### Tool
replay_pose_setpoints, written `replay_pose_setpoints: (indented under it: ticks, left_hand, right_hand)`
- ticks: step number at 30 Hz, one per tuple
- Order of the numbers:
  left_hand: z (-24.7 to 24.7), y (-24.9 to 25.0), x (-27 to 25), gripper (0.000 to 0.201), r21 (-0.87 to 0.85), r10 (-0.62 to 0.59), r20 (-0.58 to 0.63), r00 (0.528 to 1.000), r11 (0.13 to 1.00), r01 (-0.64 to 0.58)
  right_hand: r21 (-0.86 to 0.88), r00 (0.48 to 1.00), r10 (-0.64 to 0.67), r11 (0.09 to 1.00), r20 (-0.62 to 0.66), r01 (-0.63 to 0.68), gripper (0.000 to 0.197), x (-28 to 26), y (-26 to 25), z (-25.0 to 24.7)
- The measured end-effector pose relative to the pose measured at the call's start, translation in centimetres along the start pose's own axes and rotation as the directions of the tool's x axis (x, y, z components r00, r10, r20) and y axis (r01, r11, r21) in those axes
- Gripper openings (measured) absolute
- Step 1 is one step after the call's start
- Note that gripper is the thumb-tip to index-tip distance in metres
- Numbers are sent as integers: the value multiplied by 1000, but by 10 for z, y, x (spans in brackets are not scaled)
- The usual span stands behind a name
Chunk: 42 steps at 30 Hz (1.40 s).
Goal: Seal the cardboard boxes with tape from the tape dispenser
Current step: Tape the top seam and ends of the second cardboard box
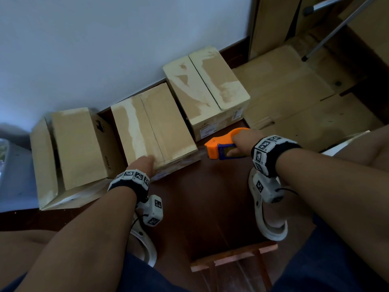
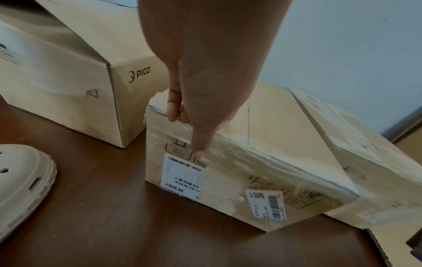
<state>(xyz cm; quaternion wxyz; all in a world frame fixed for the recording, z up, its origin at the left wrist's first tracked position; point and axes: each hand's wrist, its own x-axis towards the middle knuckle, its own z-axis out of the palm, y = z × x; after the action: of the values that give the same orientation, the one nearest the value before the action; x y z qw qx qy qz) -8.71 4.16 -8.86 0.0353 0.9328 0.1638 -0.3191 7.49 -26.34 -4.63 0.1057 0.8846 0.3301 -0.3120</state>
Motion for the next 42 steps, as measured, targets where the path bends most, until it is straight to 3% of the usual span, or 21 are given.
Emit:
replay_pose_setpoints:
  ticks: [10,20,28,34,42]
  left_hand:
    - [-1,3,0,24,5,2,-2,1000,1000,-2]
    - [1,4,1,25,17,-9,-33,999,1000,10]
    - [2,5,1,30,4,7,-29,1000,1000,-7]
    - [2,0,2,21,-14,57,-37,998,998,-57]
    - [4,-1,1,25,-45,64,-40,997,997,-66]
  right_hand:
    - [-126,1000,4,992,-30,-8,50,-10,3,2]
    - [-34,998,68,997,4,-68,49,-4,-1,4]
    - [-72,993,119,990,-9,-119,45,9,-23,-13]
    - [-98,995,102,990,10,-101,46,19,-32,-23]
    - [-70,994,92,994,54,-88,47,28,-46,-29]
